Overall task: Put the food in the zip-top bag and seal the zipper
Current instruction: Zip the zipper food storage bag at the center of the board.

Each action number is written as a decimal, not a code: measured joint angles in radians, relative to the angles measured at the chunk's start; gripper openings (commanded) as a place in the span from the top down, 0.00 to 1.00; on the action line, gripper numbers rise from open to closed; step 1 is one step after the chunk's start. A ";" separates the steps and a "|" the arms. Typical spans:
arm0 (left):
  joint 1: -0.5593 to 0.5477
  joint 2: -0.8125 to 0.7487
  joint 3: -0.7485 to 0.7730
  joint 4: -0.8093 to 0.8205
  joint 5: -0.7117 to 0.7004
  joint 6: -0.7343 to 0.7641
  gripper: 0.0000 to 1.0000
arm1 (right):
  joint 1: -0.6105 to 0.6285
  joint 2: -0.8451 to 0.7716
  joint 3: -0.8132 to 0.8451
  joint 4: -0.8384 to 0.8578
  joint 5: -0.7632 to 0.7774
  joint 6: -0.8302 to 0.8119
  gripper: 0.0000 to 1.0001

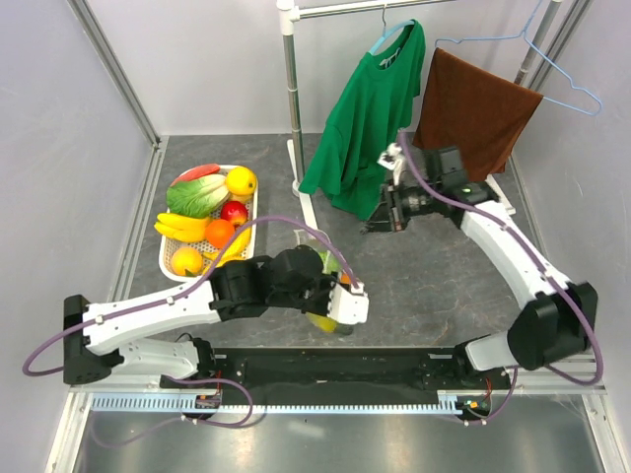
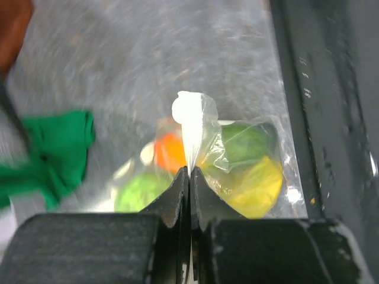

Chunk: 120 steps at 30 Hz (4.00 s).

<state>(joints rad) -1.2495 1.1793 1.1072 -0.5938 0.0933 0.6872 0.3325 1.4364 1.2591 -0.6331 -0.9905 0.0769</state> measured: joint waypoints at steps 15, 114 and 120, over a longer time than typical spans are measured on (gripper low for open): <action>0.151 -0.021 -0.116 0.370 -0.381 -0.558 0.98 | -0.159 -0.321 -0.114 -0.162 -0.014 -0.316 0.42; 0.303 0.217 0.173 0.247 0.498 -0.198 0.62 | 0.123 -0.555 -0.418 0.237 0.142 -0.384 1.00; 0.344 0.230 0.182 0.225 0.547 -0.200 0.73 | 0.122 -0.576 -0.422 0.242 0.146 -0.398 1.00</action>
<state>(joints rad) -0.9058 1.4094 1.2888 -0.3691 0.6399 0.4877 0.4541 0.8608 0.8375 -0.3908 -0.8448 -0.3210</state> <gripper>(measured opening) 0.326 0.007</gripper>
